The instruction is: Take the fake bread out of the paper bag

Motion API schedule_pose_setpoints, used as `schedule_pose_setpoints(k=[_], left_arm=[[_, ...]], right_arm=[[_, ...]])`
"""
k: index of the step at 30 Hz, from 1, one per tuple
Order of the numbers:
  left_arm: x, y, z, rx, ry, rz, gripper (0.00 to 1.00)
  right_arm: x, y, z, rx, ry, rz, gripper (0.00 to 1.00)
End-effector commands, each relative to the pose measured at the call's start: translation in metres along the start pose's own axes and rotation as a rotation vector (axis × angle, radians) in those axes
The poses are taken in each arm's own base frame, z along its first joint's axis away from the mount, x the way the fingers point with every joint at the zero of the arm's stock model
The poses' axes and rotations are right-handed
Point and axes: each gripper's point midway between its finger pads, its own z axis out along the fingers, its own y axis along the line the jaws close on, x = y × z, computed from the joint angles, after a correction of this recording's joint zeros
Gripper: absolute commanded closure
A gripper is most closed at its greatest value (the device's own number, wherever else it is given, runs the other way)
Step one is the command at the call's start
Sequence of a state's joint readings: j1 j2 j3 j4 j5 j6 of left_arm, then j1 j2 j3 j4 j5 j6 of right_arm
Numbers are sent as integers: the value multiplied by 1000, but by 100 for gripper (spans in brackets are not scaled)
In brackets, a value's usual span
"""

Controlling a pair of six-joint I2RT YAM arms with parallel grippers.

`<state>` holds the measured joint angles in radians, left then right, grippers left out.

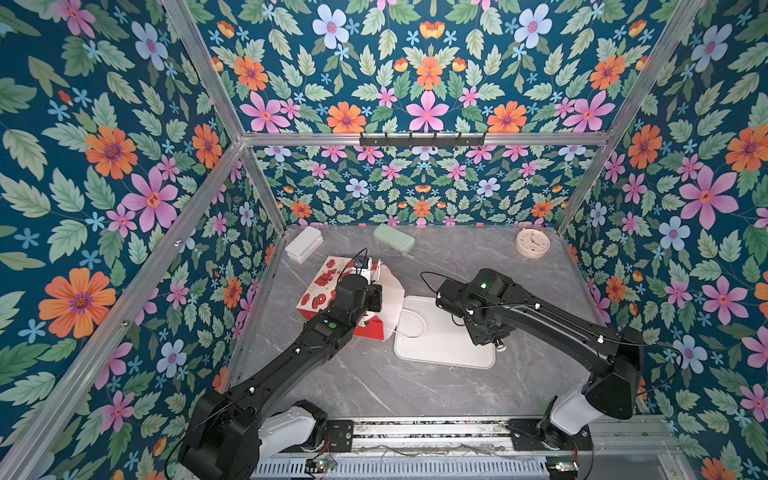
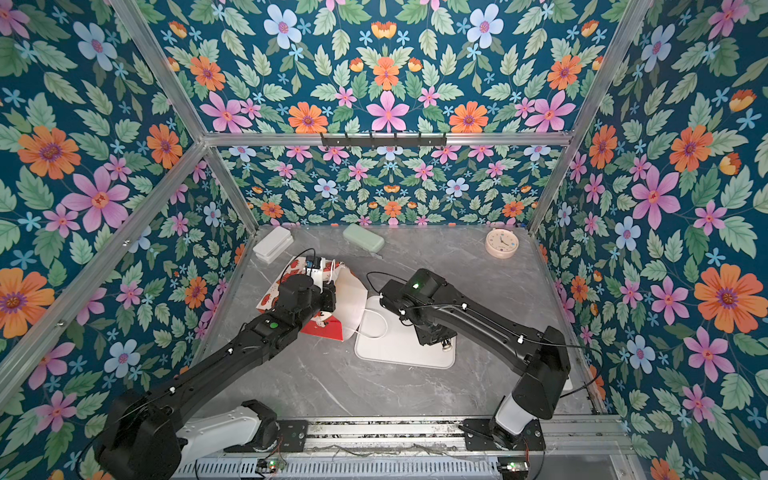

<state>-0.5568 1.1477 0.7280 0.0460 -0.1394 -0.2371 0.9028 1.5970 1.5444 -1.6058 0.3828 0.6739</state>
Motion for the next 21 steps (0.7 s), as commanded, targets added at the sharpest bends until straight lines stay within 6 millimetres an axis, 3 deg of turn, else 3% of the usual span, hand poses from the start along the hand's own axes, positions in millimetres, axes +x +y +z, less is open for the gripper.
schedule_pose_setpoints(k=[1,8,12,21], left_arm=[[-8,-3,0,9,-24,-21,100],[-5,-2,4,4,-9,-24,100],[-4,-3,6,6,-5,-25,100],[-2,-3,6,7,-5,-24,100]], right_arm=[[29,-39,-2,161,111,-95,98],[25,-28,4,214,120,-137,99],[22,-7,10,234,144,-175,98],[16,34,5,123,122,-185,82]])
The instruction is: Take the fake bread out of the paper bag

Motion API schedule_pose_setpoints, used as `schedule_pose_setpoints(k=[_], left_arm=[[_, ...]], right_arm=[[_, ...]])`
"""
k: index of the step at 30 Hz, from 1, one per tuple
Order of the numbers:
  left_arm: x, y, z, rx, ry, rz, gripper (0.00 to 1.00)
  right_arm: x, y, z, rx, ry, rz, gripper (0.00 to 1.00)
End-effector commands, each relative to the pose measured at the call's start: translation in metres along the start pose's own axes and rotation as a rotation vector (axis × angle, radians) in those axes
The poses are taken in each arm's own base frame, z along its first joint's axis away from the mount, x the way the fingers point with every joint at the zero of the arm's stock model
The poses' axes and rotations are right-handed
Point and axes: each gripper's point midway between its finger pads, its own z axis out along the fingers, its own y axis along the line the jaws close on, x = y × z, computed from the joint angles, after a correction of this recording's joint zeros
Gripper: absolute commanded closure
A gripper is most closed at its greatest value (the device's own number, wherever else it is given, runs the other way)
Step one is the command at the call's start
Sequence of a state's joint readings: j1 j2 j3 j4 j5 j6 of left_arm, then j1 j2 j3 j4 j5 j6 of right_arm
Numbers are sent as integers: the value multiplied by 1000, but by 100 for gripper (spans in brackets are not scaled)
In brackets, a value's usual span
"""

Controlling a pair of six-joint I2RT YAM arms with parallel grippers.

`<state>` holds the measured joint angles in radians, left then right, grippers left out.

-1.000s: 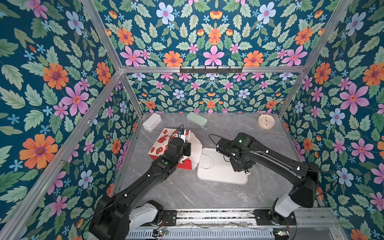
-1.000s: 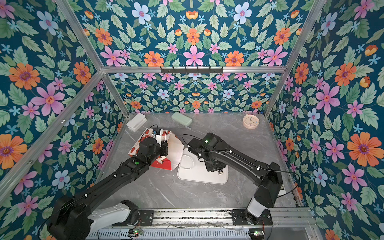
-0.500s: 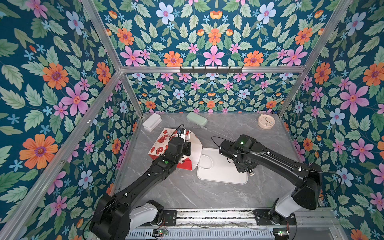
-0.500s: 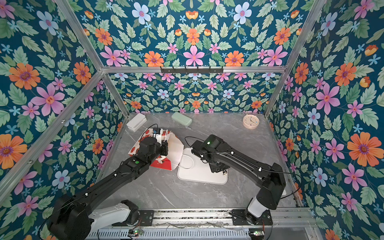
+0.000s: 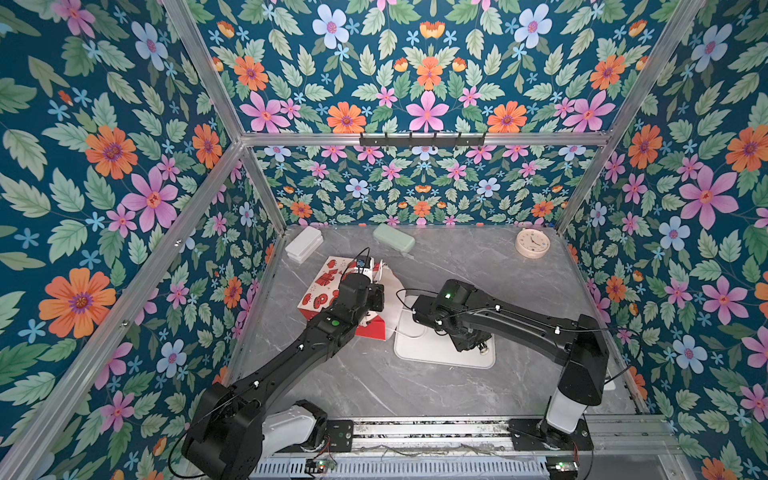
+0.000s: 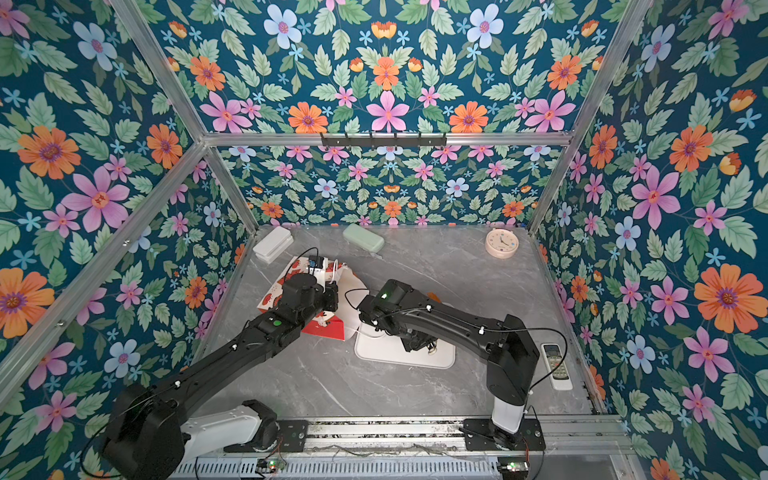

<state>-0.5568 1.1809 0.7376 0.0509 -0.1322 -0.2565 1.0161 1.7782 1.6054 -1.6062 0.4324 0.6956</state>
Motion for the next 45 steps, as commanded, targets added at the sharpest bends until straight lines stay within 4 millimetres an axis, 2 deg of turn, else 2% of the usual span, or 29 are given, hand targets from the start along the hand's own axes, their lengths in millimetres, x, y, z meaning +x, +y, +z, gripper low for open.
schedule_pose_setpoints(k=[1,7,11,14,19,25,27,36,40,45], left_arm=[[-6,-1,-2,3,-24,-9,100],[-4,1,-3,-1,-23,-9,100],[-4,0,-2,3,-22,-9,100],[-3,-1,-1,6,-18,-8,100],[-4,-3,1,14,-11,-5,100],[-9,-3,1,5,-10,3,100],[-10,-3,1,1,-8,7,100],[-14,-4,1,-1,0,15,100],[-14,-4,2,-4,7,20,100],[-13,-7,3,16,12,24,100]], right_arm=[[27,-4,-4,-2,119,-64,80],[29,19,-8,-97,120,-65,72],[28,34,-12,-168,104,-53,63],[27,41,-11,-208,92,-41,62],[27,37,-13,-222,56,-6,64],[18,27,-38,-348,-97,55,64],[16,27,-41,-392,-131,63,64],[39,18,-1,-402,-40,118,68],[39,11,13,-411,-45,152,69],[27,7,21,-414,-77,161,69]])
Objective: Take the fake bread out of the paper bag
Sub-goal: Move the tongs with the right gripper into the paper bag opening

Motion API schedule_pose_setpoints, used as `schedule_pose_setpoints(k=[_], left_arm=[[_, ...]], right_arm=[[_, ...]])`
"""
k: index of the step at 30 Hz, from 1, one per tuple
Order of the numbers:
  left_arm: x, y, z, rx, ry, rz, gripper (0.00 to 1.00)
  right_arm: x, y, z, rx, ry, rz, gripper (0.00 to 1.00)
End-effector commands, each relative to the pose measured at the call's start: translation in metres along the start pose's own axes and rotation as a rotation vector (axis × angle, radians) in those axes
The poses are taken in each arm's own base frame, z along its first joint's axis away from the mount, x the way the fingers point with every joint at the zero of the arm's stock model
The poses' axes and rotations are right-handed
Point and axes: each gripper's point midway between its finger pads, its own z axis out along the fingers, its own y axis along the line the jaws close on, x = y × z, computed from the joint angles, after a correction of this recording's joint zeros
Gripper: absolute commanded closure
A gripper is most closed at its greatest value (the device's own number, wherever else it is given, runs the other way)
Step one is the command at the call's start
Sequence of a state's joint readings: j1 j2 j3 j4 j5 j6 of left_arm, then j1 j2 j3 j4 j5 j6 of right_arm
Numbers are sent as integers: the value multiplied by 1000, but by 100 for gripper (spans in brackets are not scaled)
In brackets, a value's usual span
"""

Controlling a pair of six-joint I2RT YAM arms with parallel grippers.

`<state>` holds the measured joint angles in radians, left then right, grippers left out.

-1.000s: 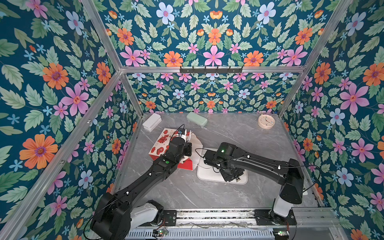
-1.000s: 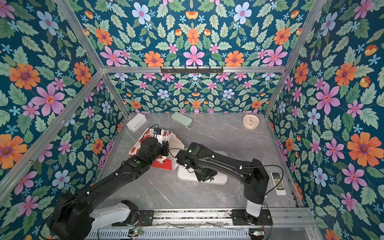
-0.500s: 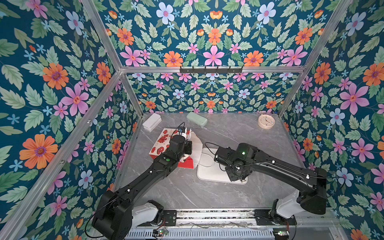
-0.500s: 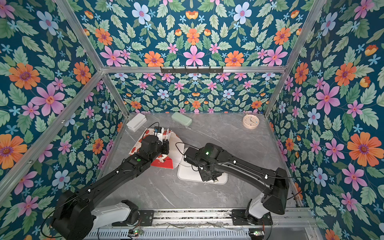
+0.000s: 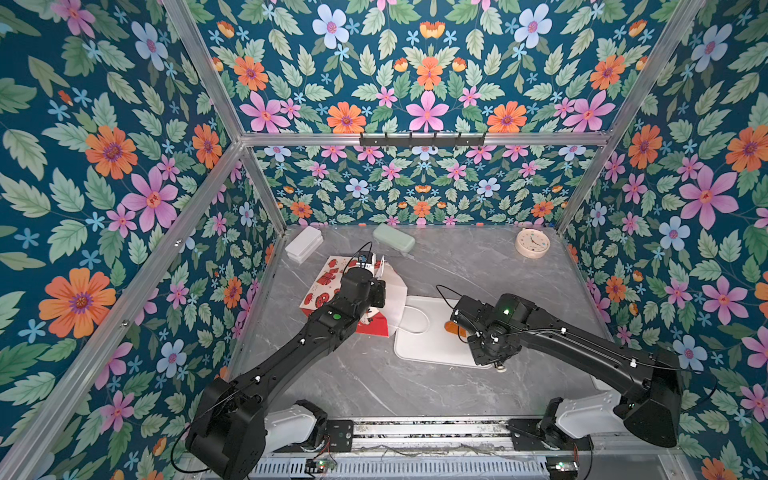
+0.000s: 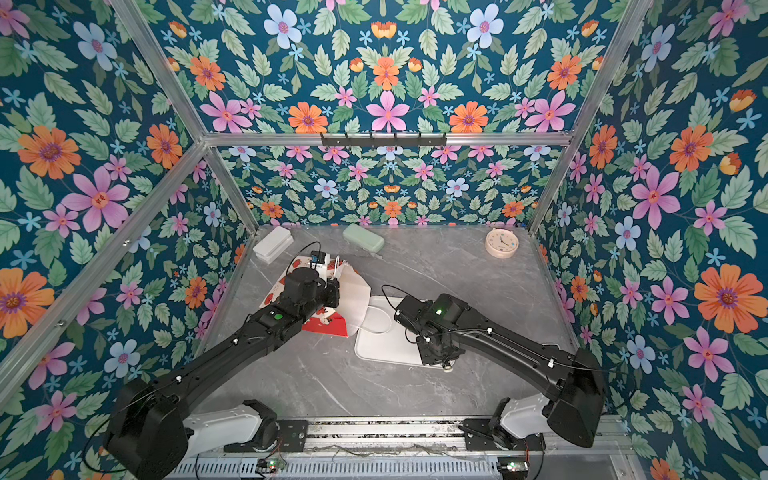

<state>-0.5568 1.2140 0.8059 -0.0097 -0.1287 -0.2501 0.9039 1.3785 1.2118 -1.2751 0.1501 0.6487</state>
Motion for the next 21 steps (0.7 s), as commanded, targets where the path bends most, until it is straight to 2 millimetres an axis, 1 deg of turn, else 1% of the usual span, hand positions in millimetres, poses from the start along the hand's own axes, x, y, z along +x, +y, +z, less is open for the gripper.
schedule_pose_setpoints(k=[1,4,9,12,16,21], left_arm=[[-4,-4,0,19,-12,17,100],[-4,-4,-2,19,-8,32,100],[-9,-4,-11,22,-5,75,100],[-9,-5,-14,33,11,103,100],[-9,-9,-16,48,42,141,100],[-3,-8,-10,33,97,200,100]], right_arm=[[-14,1,3,-7,-51,-10,69],[-18,11,-1,-66,-73,-29,69],[-26,47,-28,-313,-146,-53,68],[-30,63,-37,-407,-169,-70,68],[-48,87,-51,-543,-277,-100,68],[-67,107,-64,-639,-396,-146,68]])
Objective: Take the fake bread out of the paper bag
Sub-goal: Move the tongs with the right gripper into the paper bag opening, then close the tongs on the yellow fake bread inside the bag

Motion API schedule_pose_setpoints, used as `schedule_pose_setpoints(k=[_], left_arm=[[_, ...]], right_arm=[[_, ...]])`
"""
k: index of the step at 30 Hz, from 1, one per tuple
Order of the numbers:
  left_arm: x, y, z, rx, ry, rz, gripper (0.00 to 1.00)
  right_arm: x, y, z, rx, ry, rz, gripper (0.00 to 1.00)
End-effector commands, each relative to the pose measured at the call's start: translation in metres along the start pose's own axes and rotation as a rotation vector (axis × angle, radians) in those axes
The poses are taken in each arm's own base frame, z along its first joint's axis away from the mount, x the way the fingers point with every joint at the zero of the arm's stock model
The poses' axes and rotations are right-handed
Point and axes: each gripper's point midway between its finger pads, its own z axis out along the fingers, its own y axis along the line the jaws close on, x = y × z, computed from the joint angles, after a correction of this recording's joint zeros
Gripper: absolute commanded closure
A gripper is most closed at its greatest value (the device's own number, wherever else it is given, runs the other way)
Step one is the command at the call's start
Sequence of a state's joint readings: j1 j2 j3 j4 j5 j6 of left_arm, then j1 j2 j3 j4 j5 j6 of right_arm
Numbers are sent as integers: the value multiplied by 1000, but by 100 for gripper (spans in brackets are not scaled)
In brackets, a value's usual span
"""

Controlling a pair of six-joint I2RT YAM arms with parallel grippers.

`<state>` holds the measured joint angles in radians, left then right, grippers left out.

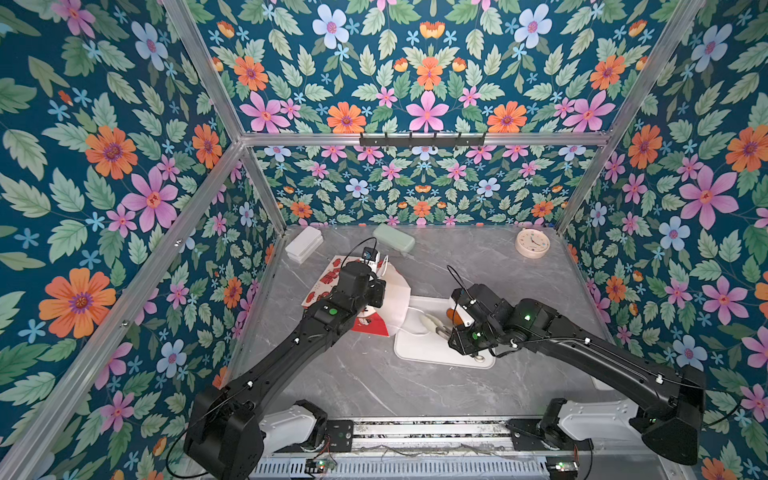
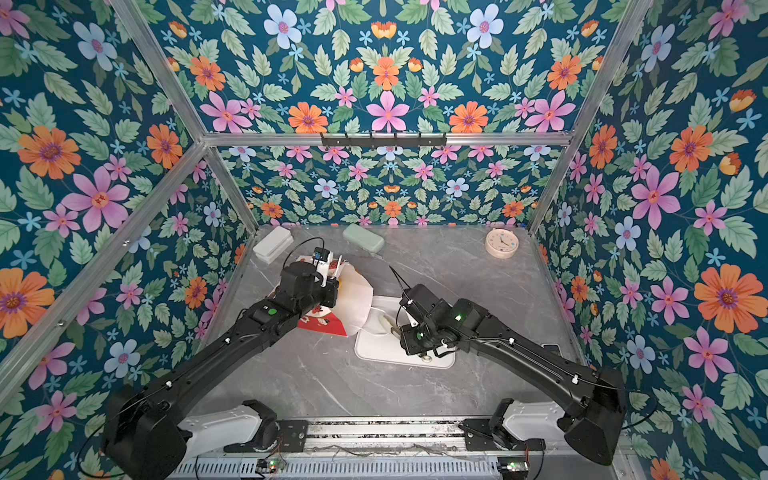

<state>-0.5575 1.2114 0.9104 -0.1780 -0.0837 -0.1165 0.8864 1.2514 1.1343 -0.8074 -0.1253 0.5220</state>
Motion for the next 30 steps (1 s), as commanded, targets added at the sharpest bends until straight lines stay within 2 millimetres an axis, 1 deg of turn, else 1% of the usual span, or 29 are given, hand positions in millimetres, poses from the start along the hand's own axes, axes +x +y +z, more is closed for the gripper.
schedule_pose_setpoints(k=[1,3,6,8,10,14,19,22,26,30], left_arm=[[6,0,4,-2,41,70,100],[11,1,9,-9,69,108,100],[22,-1,14,0,133,157,100],[30,-2,14,11,176,179,100],[34,-8,12,49,184,190,100],[35,-12,3,84,170,203,100],[31,-18,-10,130,114,197,100],[30,-19,-14,135,99,194,100],[29,-19,-14,137,87,189,100],[27,-21,-11,142,80,188,100]], right_arm=[[-31,32,0,-151,-134,-69,68],[-38,40,7,-201,-168,-71,68],[-42,45,23,-246,-191,-63,67],[-46,48,33,-273,-196,-61,66],[-51,50,44,-292,-201,-51,65],[-61,56,57,-342,-217,-36,64],[-77,49,72,-352,-225,2,61],[-86,43,81,-361,-223,25,60],[-88,46,90,-365,-197,18,59],[-82,50,96,-399,-156,33,59]])
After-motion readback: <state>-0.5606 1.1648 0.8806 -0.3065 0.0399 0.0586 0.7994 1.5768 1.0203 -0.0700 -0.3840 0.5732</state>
